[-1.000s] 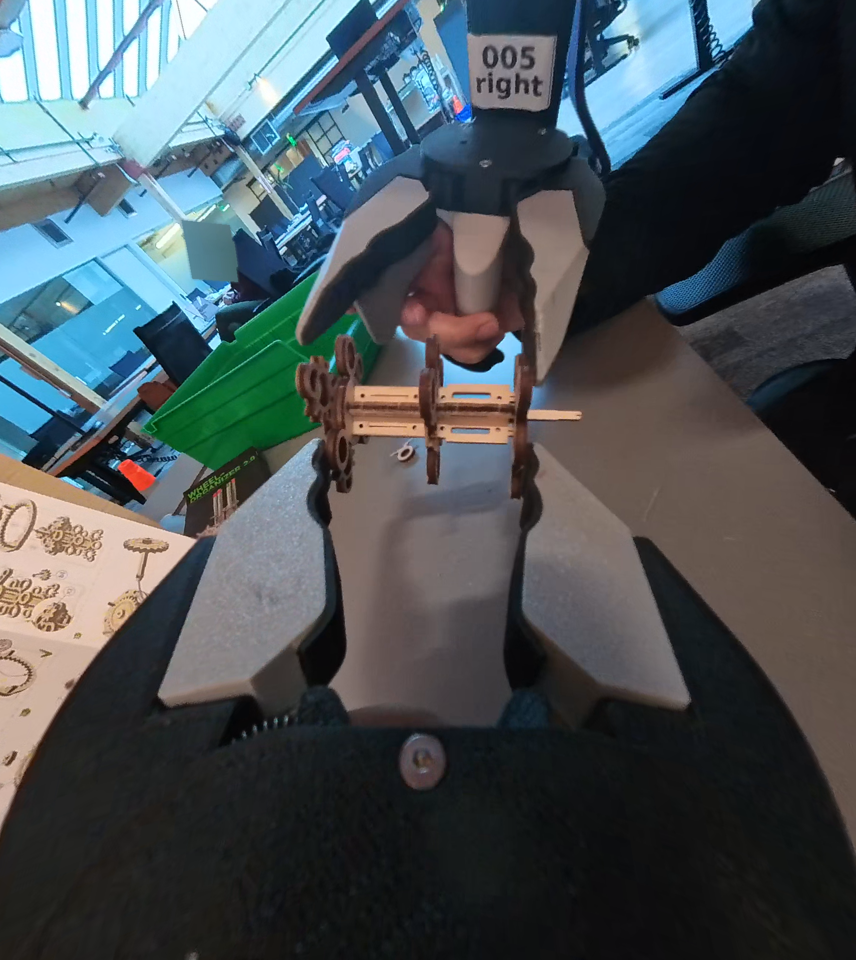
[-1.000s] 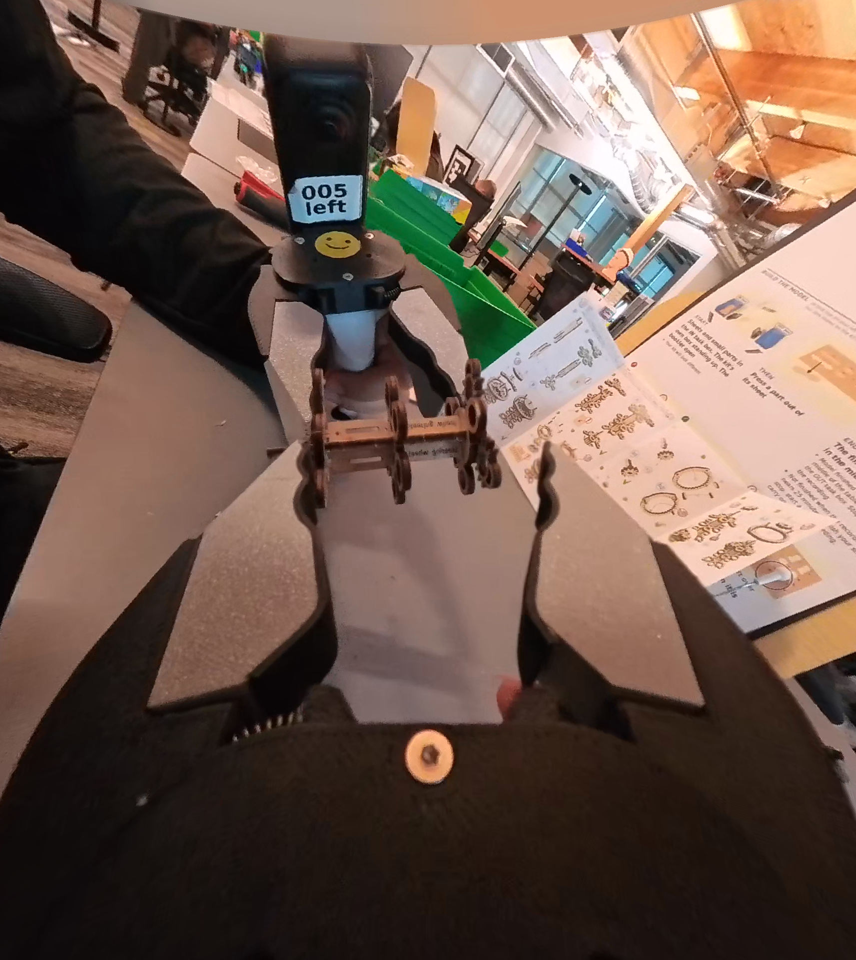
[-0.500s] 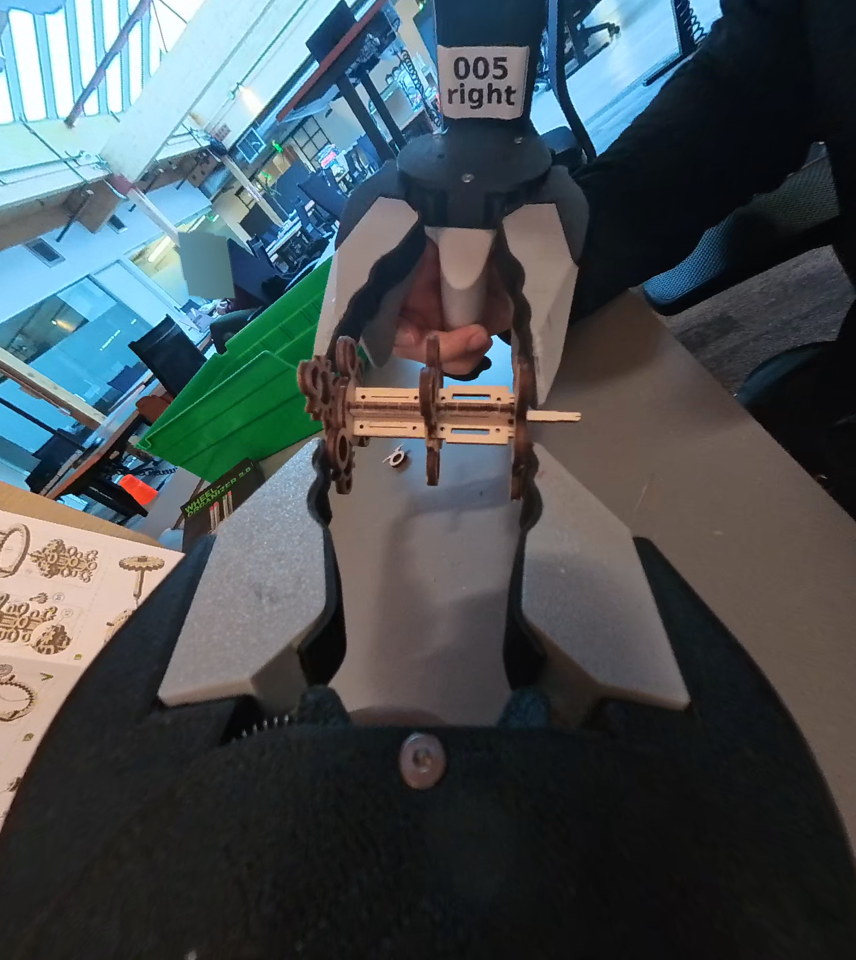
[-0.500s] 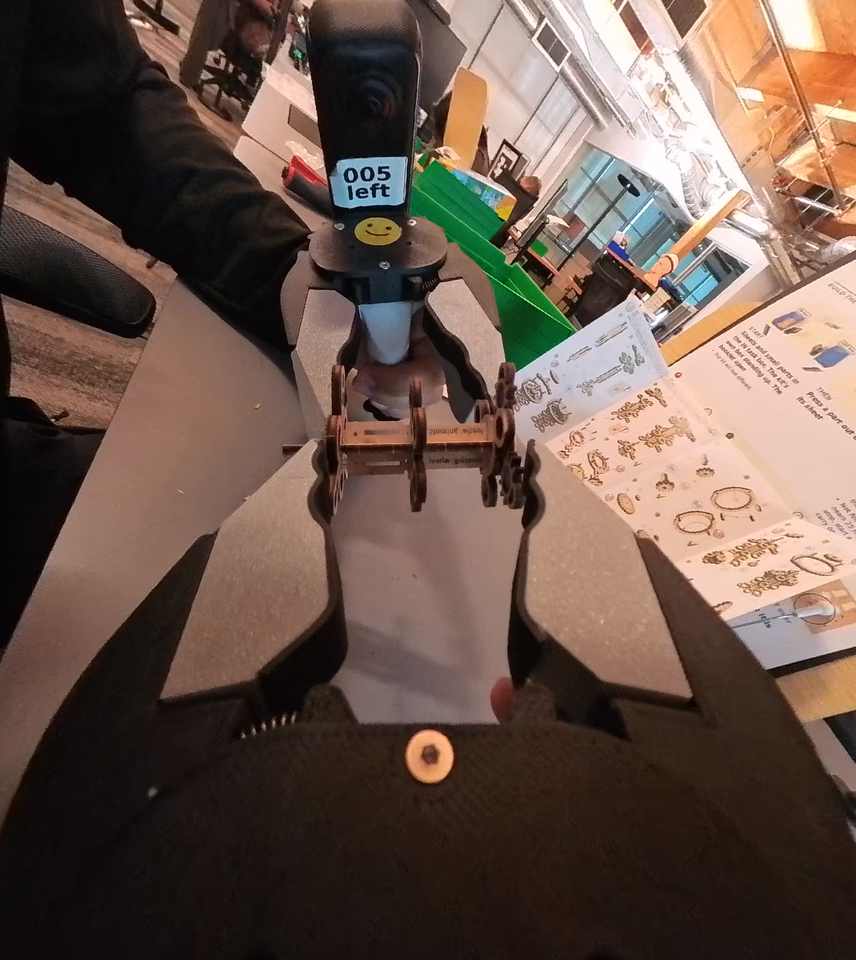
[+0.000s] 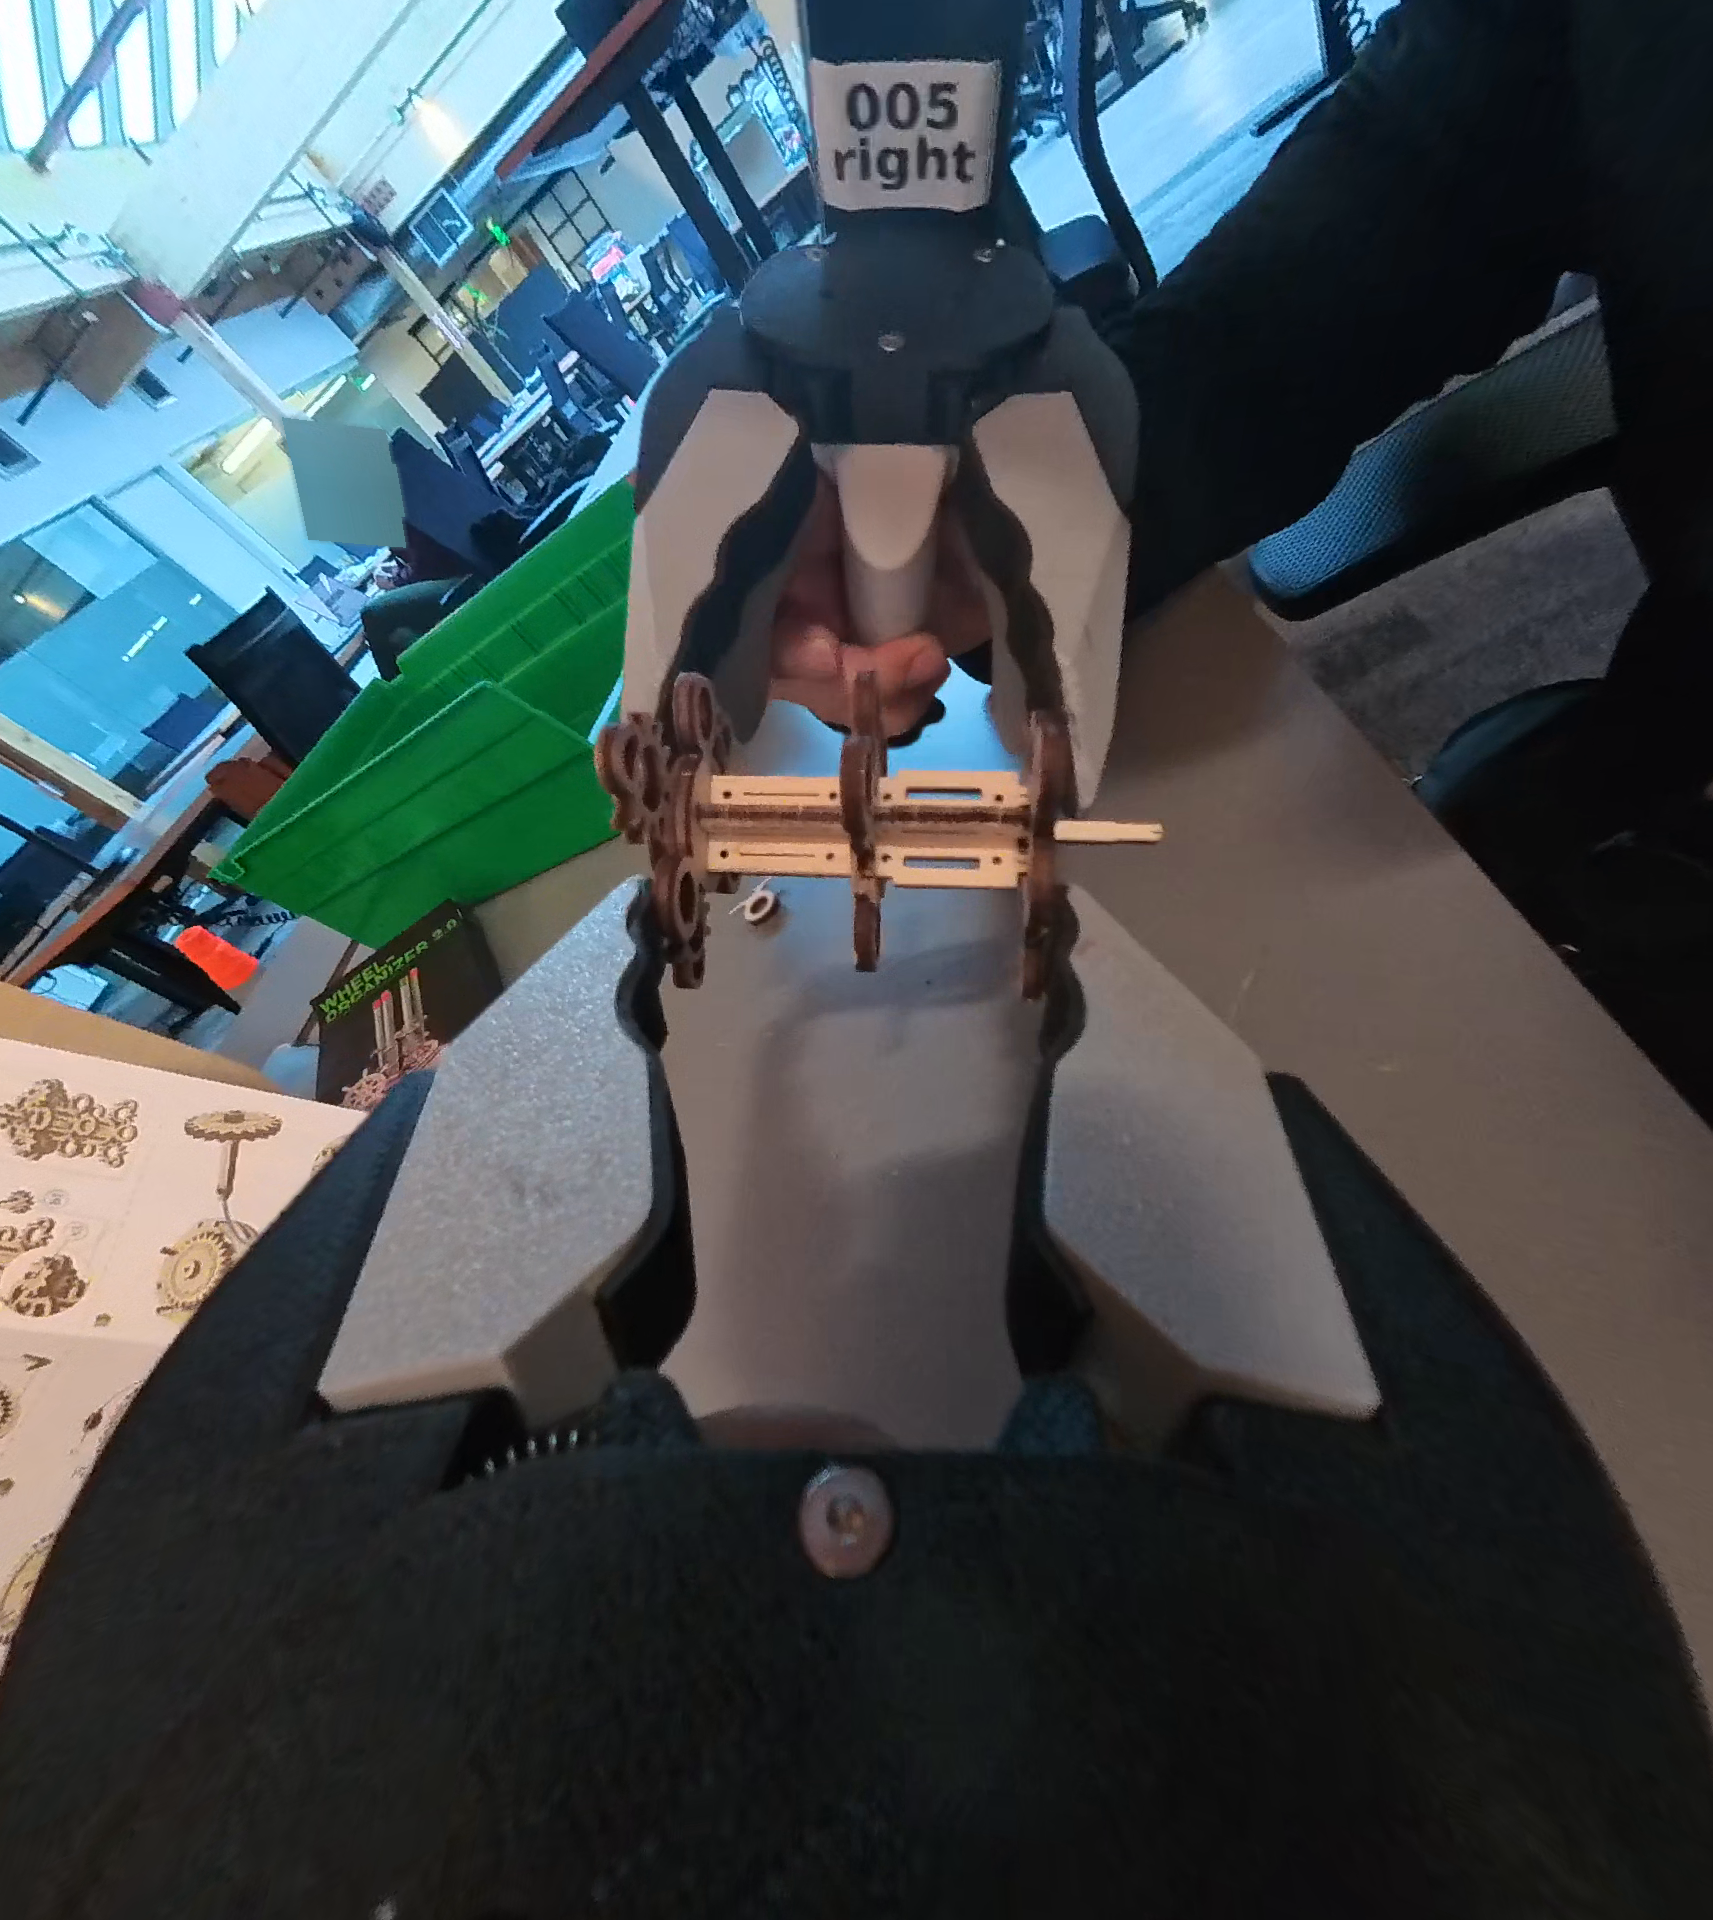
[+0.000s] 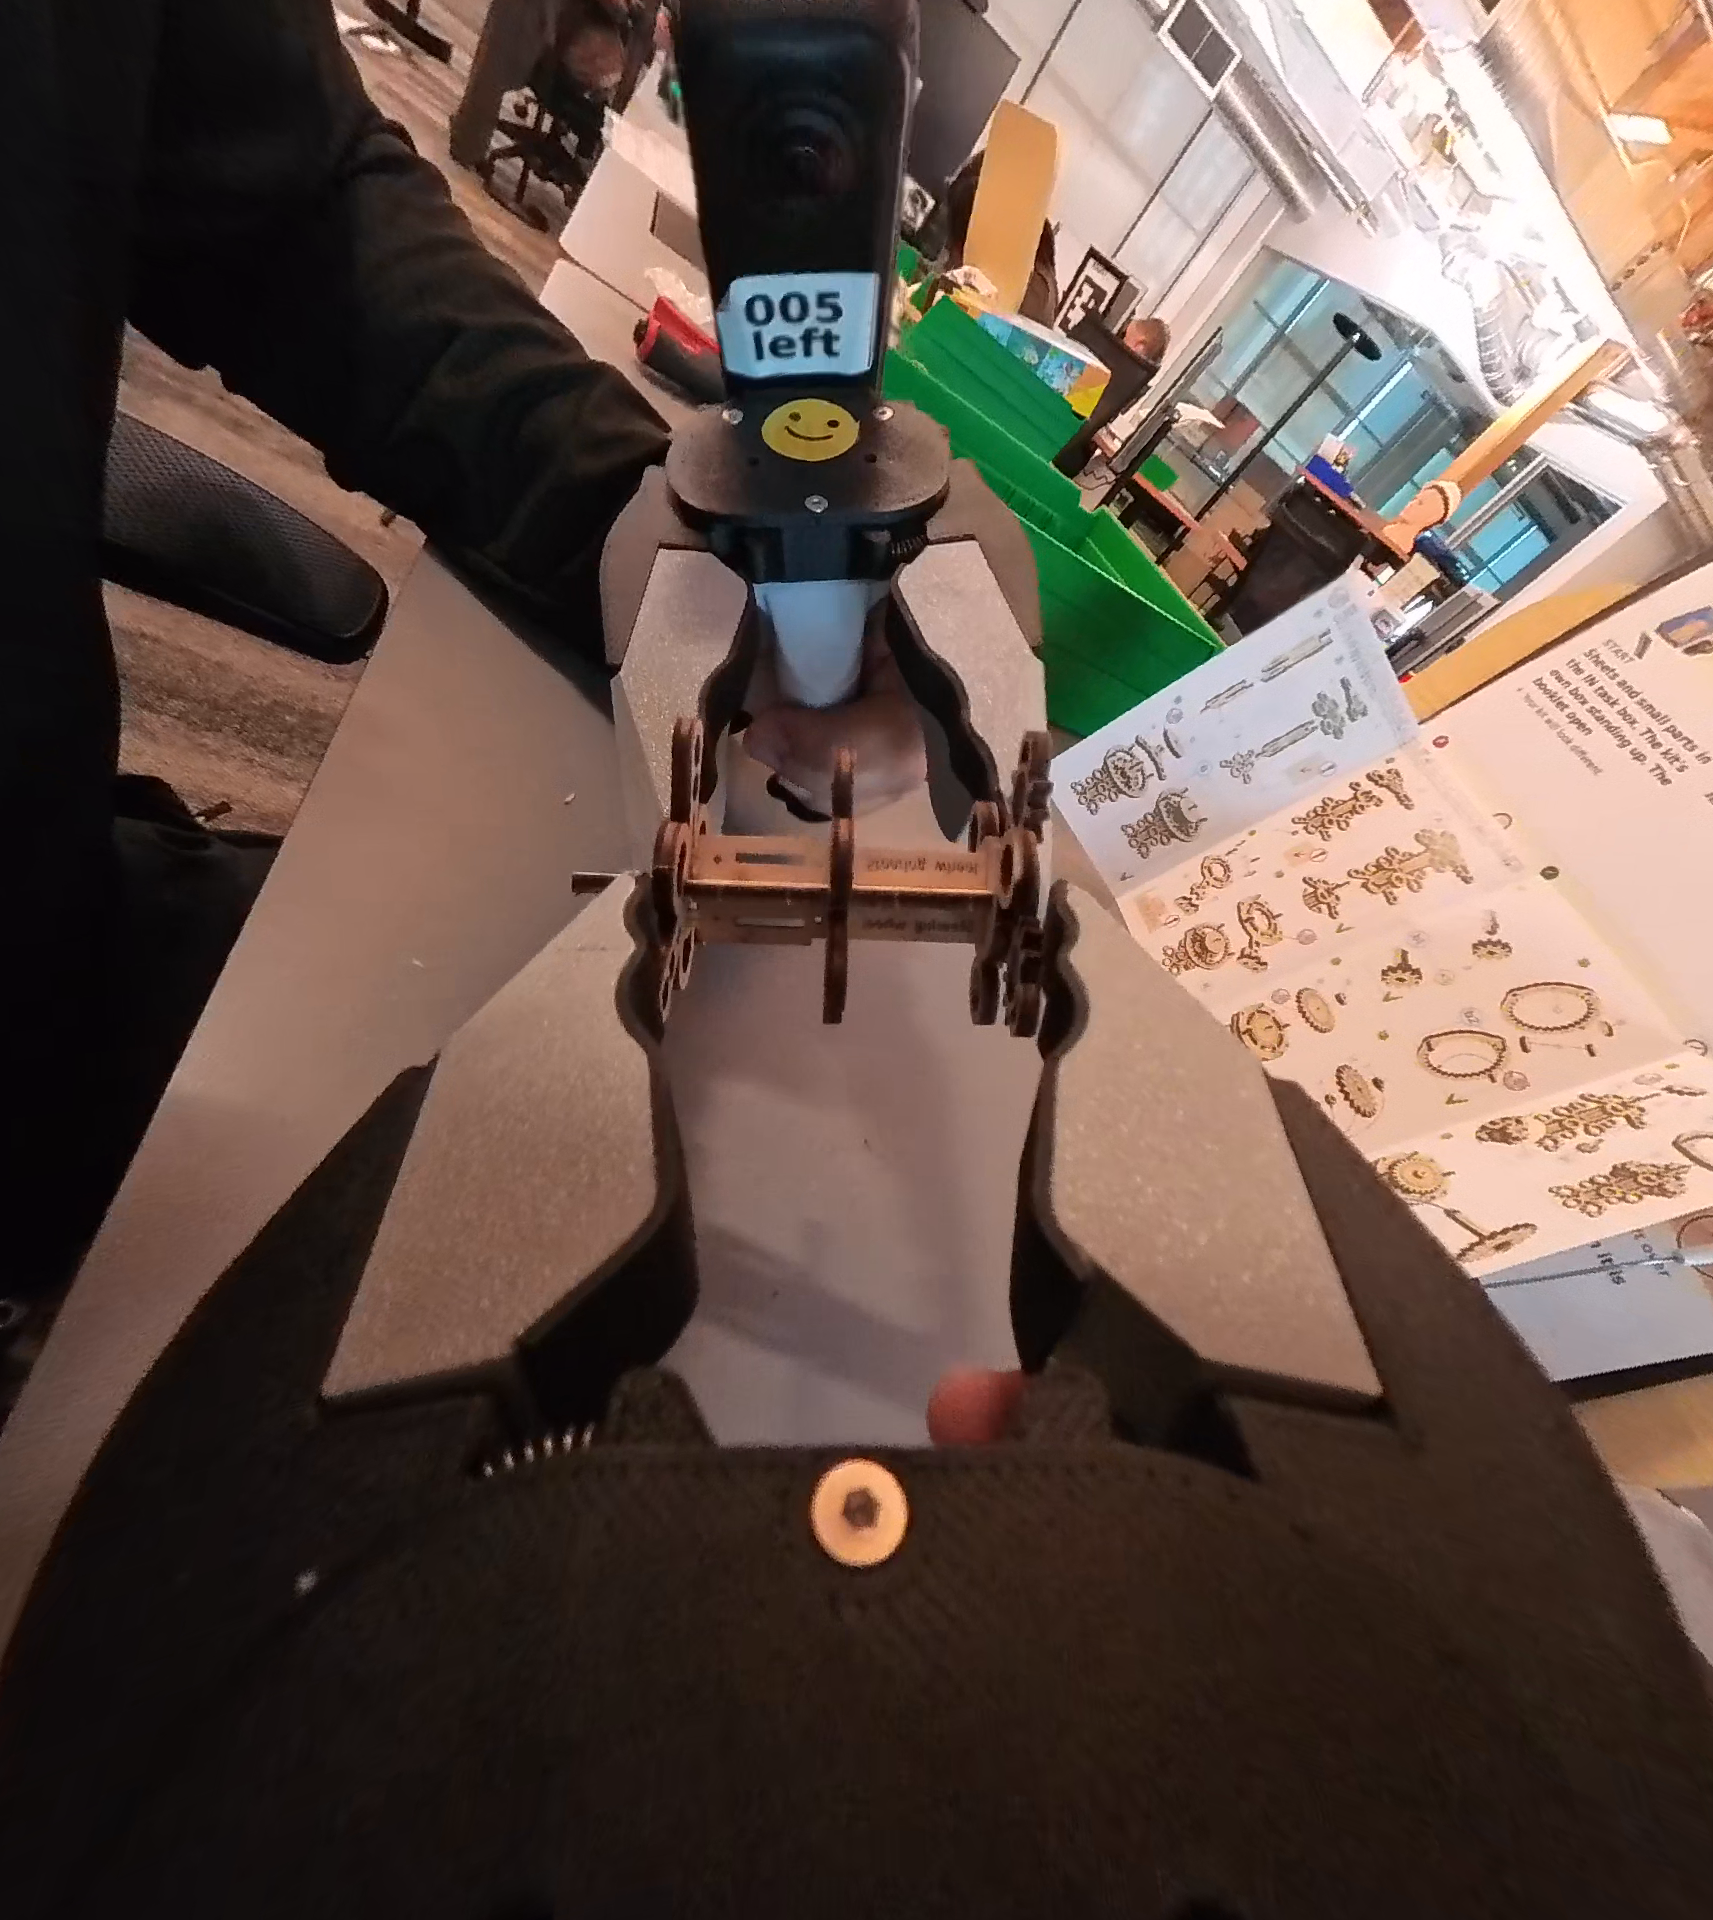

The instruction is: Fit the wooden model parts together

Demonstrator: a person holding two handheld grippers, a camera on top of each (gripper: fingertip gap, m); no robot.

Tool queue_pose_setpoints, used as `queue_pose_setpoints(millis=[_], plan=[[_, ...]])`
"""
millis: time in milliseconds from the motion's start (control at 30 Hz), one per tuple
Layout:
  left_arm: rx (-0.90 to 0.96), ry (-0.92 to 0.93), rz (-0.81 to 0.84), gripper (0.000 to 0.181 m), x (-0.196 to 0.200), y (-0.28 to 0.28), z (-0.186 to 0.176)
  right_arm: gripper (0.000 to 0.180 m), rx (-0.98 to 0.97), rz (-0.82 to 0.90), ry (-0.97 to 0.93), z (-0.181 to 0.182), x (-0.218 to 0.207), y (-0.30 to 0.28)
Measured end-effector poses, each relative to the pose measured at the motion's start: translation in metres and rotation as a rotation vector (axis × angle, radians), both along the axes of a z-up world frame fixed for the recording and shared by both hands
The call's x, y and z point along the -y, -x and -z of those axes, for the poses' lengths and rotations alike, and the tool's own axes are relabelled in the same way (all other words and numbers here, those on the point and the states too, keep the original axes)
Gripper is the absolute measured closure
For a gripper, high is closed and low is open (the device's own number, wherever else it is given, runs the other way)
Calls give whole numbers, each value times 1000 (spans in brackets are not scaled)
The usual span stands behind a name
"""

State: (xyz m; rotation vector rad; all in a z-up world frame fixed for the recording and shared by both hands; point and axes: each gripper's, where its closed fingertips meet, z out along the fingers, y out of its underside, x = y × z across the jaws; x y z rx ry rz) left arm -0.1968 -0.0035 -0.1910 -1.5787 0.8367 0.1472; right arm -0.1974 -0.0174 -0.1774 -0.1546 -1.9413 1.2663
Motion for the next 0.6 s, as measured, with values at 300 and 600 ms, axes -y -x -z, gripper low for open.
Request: queue_pose_setpoints(millis=[300,600], plan=[[109,83,-15,110,-2,7,6,108,138,5,83,3,-4,8],[256,165,-57,110,-7,15,7,114,171,9,121,3,-15,13]])
